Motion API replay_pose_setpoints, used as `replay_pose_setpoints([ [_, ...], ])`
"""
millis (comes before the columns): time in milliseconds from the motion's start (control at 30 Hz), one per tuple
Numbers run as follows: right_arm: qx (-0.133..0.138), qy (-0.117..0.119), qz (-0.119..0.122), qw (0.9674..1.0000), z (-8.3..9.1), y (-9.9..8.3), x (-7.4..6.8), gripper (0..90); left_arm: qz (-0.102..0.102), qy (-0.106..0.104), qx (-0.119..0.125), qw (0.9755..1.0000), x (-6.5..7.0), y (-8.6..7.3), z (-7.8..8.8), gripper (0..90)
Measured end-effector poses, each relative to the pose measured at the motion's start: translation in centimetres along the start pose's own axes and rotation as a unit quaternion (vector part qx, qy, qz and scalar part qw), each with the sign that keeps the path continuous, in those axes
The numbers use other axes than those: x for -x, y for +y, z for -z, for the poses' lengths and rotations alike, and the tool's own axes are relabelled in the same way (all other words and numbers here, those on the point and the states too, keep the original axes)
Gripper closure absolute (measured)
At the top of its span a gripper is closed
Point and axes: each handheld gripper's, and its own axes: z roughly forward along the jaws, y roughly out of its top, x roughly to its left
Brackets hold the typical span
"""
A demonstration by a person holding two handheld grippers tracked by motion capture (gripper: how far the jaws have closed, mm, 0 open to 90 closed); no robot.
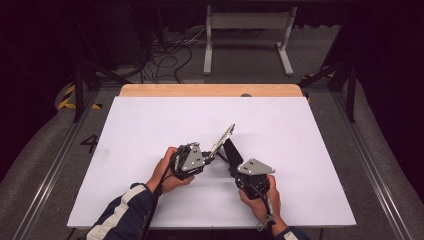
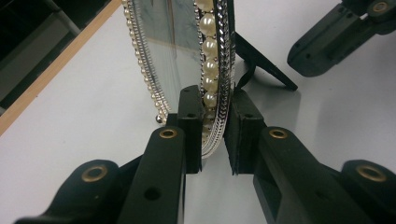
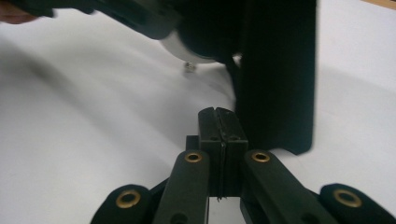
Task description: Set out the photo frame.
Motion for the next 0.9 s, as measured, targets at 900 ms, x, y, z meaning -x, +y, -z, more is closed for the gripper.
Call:
replay_pose_setpoints([
  [900, -0.059, -0.046, 0.010, 0.9971, -2.2, -1.3, 0.6, 90.0, -0.003, 0.010, -0.001, 0.9999, 0.5, 0.4, -0.4, 77.2],
])
